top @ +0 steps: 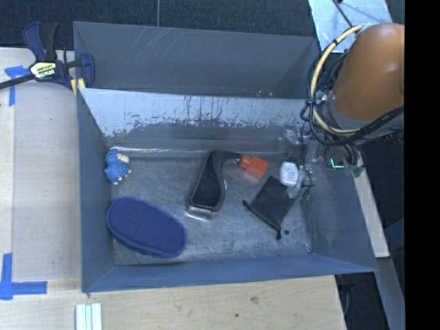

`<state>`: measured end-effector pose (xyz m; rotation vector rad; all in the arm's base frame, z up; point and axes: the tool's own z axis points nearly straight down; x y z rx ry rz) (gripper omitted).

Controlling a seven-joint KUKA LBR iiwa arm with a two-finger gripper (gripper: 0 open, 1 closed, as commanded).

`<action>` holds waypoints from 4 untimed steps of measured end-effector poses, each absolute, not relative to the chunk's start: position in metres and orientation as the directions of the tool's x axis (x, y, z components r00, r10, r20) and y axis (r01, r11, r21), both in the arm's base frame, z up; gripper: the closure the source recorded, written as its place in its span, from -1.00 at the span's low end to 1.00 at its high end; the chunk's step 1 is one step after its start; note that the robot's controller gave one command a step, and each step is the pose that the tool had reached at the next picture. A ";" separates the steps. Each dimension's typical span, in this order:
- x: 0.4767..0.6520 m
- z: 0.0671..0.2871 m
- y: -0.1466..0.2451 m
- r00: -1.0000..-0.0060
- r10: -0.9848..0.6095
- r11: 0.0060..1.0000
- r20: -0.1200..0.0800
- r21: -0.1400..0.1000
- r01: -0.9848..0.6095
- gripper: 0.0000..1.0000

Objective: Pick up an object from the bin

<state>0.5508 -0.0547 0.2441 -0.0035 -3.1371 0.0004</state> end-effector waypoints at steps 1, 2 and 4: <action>0.607 0.104 -0.027 -0.999 0.053 0.999 0.004 0.001 0.053 -1.00; 0.612 0.068 -0.046 -1.000 0.015 1.000 0.003 -0.001 0.015 -1.00; 0.613 0.070 -0.045 -1.000 0.013 1.000 -0.001 0.000 0.013 -1.00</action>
Offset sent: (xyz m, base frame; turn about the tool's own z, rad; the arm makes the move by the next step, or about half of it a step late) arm 0.0560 0.0272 -0.1356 0.0525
